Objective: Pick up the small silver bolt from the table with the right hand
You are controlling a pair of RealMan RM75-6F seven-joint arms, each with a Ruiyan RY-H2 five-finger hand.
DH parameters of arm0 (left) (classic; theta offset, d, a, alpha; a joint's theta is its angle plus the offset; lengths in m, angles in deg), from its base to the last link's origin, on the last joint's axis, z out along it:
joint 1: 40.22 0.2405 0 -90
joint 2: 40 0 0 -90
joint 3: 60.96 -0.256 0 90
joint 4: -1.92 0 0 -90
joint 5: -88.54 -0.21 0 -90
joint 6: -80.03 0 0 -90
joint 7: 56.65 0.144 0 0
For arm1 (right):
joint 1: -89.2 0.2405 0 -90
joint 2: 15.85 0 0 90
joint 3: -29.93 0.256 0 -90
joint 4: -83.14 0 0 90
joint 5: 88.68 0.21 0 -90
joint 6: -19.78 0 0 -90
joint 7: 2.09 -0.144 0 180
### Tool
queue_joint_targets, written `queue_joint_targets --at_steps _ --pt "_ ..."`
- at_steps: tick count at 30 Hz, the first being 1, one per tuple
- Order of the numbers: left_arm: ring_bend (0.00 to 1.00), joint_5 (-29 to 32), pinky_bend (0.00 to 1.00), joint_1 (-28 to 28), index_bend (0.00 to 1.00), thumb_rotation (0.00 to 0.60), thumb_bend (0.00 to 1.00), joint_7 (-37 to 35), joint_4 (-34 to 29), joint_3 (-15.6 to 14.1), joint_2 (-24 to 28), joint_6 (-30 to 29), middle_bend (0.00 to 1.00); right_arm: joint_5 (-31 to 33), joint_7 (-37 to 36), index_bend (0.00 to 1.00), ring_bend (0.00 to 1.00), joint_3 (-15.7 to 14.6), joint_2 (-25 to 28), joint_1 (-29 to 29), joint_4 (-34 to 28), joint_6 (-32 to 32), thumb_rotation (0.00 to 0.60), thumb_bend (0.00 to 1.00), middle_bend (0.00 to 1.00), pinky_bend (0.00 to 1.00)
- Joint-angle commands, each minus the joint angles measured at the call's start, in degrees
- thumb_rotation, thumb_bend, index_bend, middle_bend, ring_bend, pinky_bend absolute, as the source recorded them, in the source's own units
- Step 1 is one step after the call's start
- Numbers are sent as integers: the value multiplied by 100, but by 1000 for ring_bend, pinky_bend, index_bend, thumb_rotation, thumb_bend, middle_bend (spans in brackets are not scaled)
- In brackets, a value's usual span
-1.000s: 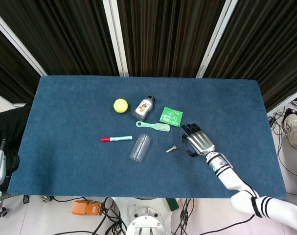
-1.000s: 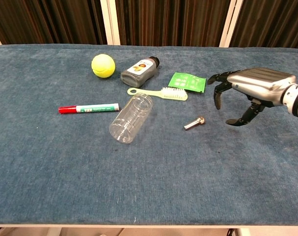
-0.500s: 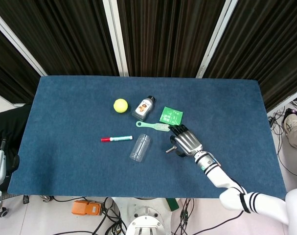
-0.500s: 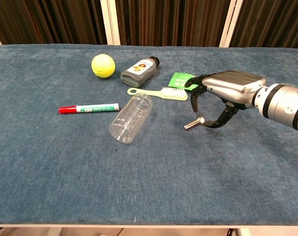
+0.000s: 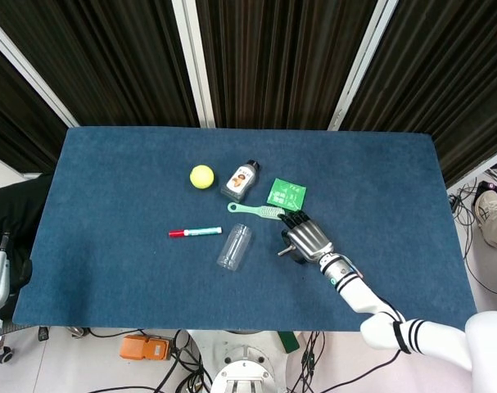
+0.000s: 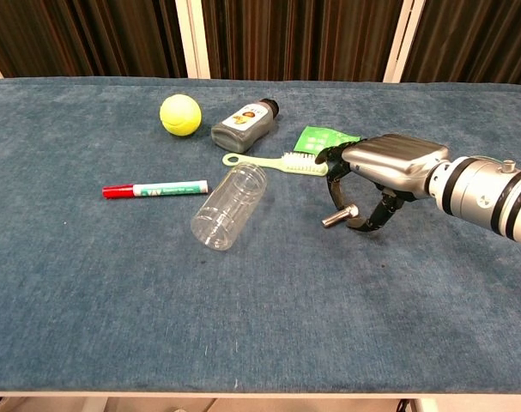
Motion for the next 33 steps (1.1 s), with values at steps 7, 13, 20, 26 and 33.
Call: queue_joint_targets --at_steps 7,13,20,26,33 --pt "36 18 71 9 115 600 395 -35 -19 0 16 3 27 84 -45 616 144 -18 -37 35 51 12 600 543 140 174" --pt "38 10 71 7 115 600 395 -12 -28 -7 19 6 27 -48 -246 683 165 -7 41 -27 -49 268 600 647 140 195" --pt "39 29 71 8 115 600 395 25 -42 -17 22 18 27 -298 -596 762 165 138 302 -119 -533 750 600 657 140 202" --pt "41 27 71 12 115 600 395 41 -51 -27 27 17 26 -671 -888 773 165 330 664 -248 -1238 1403 600 657 140 204" --pt "42 30 71 13 115 600 395 52 -78 -43 36 36 27 -1100 -1244 771 165 429 1290 -581 -2097 2215 600 657 140 230"
